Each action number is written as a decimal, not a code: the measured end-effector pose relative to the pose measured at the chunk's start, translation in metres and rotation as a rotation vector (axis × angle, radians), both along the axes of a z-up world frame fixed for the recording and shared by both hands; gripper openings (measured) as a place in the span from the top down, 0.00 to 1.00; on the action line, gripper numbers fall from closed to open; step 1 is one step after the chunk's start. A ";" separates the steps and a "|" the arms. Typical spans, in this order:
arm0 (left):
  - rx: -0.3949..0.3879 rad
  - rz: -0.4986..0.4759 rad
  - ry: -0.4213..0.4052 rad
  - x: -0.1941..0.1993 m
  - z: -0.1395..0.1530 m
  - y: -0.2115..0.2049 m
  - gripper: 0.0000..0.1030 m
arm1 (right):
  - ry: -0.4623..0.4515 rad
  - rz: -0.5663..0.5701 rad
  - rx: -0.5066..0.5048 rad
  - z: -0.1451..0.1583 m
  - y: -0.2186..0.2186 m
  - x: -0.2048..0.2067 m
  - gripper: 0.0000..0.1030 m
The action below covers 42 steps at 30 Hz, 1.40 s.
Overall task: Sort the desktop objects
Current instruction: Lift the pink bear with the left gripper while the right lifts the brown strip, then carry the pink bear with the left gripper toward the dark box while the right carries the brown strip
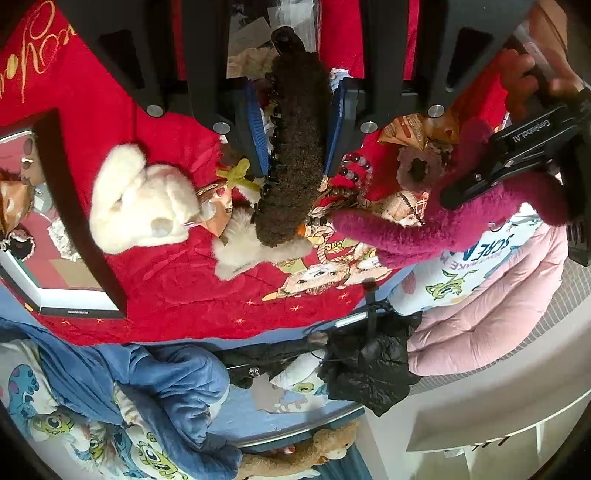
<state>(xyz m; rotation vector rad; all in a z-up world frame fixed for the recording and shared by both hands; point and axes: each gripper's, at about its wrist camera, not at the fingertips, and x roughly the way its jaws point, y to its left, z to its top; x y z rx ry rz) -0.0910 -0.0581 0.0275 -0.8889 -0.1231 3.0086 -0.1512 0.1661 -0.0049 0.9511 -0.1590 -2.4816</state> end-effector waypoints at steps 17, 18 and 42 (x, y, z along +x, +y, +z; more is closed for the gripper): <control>0.015 -0.152 0.067 0.021 0.038 0.101 0.26 | 0.037 -0.084 -0.007 0.027 0.064 0.021 0.71; 0.027 -0.168 0.070 0.021 0.040 0.112 0.26 | 0.040 -0.094 -0.009 0.029 0.072 0.023 0.71; 0.011 -0.478 0.045 0.066 0.031 0.308 0.26 | 0.092 -0.388 -0.050 0.063 0.245 0.086 0.71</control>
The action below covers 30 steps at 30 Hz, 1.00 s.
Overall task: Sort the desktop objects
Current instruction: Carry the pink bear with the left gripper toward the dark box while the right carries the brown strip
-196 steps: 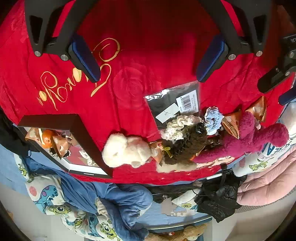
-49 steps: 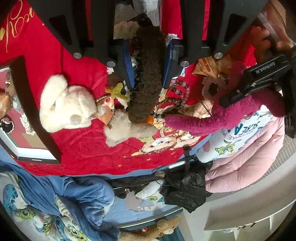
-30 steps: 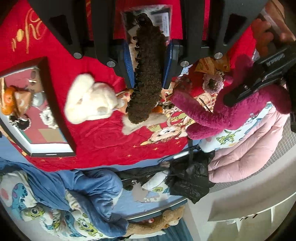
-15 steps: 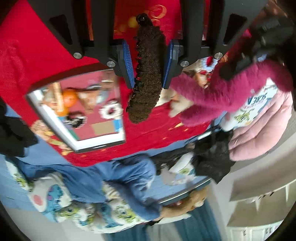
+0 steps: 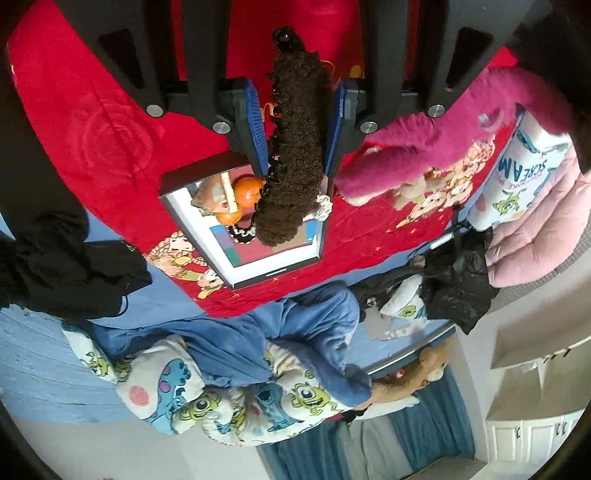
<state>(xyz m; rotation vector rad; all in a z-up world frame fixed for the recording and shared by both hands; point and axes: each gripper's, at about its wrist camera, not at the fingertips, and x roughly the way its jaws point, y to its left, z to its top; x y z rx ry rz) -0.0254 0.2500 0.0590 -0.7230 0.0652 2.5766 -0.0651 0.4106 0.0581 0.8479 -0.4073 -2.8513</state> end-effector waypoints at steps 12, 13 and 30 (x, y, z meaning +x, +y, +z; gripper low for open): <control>-0.001 0.023 0.011 -0.041 0.002 0.030 0.26 | -0.006 0.006 -0.038 -0.021 0.027 -0.016 0.71; -0.003 0.030 0.014 -0.047 0.002 0.032 0.26 | -0.008 0.005 -0.044 -0.021 0.029 -0.019 0.71; 0.052 0.056 0.044 -0.148 0.010 0.072 0.26 | 0.035 -0.047 -0.088 -0.022 0.064 -0.087 0.71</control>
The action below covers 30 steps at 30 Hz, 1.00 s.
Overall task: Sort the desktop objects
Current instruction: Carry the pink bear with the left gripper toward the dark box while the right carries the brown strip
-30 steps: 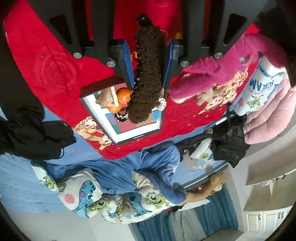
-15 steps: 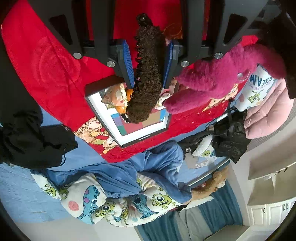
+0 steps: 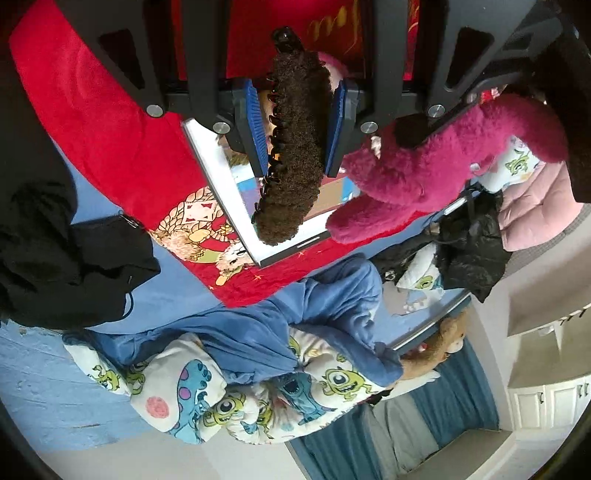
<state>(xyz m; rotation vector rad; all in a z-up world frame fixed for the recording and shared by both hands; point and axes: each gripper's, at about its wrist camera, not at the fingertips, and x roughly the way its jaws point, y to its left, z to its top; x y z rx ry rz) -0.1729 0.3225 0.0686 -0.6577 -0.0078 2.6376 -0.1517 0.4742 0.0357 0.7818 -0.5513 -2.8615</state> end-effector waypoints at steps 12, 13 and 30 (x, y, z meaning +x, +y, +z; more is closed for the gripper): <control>0.081 0.092 -0.058 -0.096 -0.003 -0.007 0.26 | -0.069 0.045 0.054 -0.012 0.009 -0.075 0.71; 0.088 0.094 -0.068 -0.104 -0.004 -0.009 0.26 | -0.073 0.049 0.069 -0.011 0.009 -0.082 0.71; -0.115 0.093 -0.151 -0.134 -0.072 -0.005 0.26 | -0.246 0.171 0.055 -0.056 0.023 -0.153 0.71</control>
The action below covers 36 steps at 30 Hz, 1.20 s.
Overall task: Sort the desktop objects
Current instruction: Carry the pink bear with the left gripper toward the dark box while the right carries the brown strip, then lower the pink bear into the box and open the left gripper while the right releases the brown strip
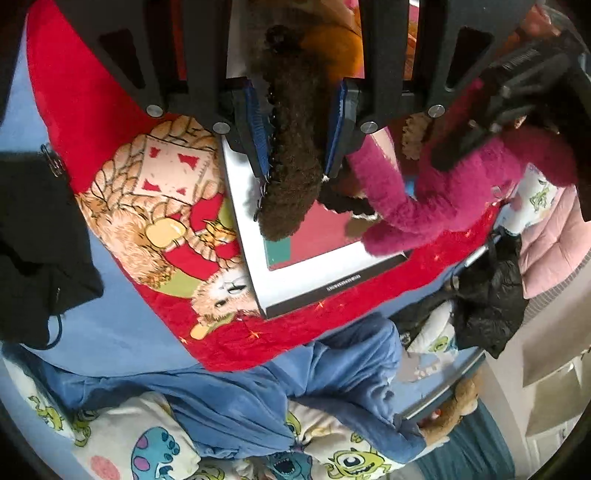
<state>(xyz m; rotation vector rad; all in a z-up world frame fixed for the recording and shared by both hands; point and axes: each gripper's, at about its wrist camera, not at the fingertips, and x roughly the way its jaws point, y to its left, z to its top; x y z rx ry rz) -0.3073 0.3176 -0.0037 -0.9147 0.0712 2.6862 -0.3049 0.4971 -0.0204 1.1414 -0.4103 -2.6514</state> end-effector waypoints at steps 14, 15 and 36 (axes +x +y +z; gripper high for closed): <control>0.001 -0.023 0.003 0.008 -0.006 -0.002 0.26 | 0.011 0.025 0.061 -0.003 -0.010 0.003 0.71; 0.000 -0.022 0.004 0.008 -0.006 -0.002 0.26 | 0.012 0.025 0.063 -0.003 -0.010 0.003 0.71; -0.025 0.025 0.080 0.019 0.003 -0.007 0.00 | 0.115 0.081 0.028 0.015 -0.012 0.015 0.02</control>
